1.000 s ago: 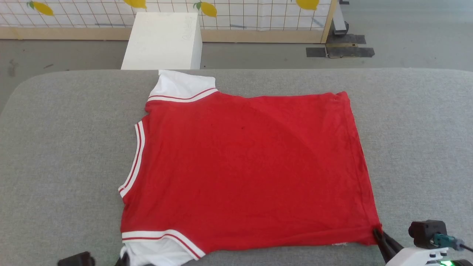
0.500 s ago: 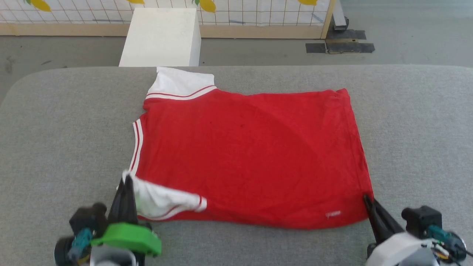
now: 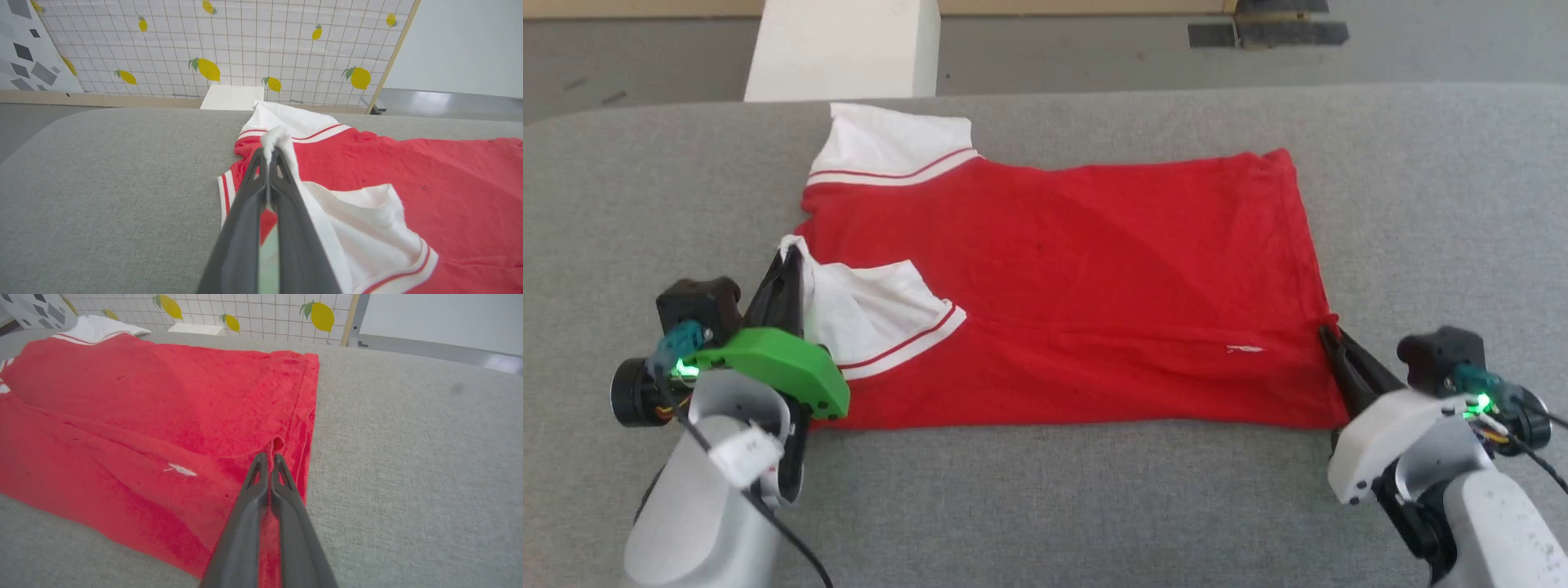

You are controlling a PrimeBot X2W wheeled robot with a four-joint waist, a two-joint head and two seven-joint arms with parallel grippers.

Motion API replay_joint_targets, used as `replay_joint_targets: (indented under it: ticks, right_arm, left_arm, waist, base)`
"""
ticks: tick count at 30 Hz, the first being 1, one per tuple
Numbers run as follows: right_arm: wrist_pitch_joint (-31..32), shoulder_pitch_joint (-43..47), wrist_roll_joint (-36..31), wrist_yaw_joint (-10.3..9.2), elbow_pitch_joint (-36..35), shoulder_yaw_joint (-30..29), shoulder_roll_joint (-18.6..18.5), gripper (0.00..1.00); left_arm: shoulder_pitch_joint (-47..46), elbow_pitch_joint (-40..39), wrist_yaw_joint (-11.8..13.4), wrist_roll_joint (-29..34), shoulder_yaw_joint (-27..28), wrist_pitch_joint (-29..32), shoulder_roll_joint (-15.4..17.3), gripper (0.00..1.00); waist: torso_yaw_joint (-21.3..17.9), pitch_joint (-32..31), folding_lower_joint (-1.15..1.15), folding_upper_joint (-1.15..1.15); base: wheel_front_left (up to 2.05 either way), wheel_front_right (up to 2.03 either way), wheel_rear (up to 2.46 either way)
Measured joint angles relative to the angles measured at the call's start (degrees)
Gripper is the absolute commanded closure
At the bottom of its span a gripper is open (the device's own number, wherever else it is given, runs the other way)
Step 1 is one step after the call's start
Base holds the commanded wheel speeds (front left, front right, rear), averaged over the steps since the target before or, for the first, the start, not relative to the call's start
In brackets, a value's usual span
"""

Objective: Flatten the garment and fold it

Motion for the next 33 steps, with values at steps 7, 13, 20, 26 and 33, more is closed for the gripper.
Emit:
replay_joint_targets:
  ticks: [7,13,20,26,33]
  right_arm:
    - [13.54,-7.45,4.61,0.00,5.43,1.11,-1.35,1.00]
    - [25.12,-10.89,7.28,0.03,6.71,-0.76,-0.88,1.00]
    - [25.69,-9.21,7.57,0.02,5.27,-5.16,2.32,0.00]
    - [13.89,-2.58,7.83,0.00,1.27,-5.82,4.43,0.00]
    - [-4.15,4.39,5.68,0.00,-1.80,-5.12,5.80,0.00]
  left_arm:
    - [-3.73,8.66,-0.74,-3.65,-0.29,14.96,1.82,1.00]
    - [-6.10,9.39,-0.90,-7.71,-0.12,27.07,2.46,1.00]
    - [-3.63,6.15,1.22,-6.24,1.12,16.71,1.98,0.00]
    - [2.60,2.57,3.18,-3.94,3.37,-0.77,0.04,0.00]
    - [12.16,0.41,4.14,-3.98,4.42,-7.51,-2.35,0.00]
  waist:
    - [-0.61,4.02,0.00,0.00]
    - [-0.26,4.98,0.00,0.00]
    - [0.23,3.31,0.00,0.00]
    - [0.68,0.30,0.00,0.00]
    - [0.92,-3.49,0.00,0.00]
  base:
    - [0.00,0.00,0.00]
    - [0.00,0.00,0.00]
    - [0.00,0.00,0.00]
    - [0.00,0.00,0.00]
    - [0.00,0.00,0.00]
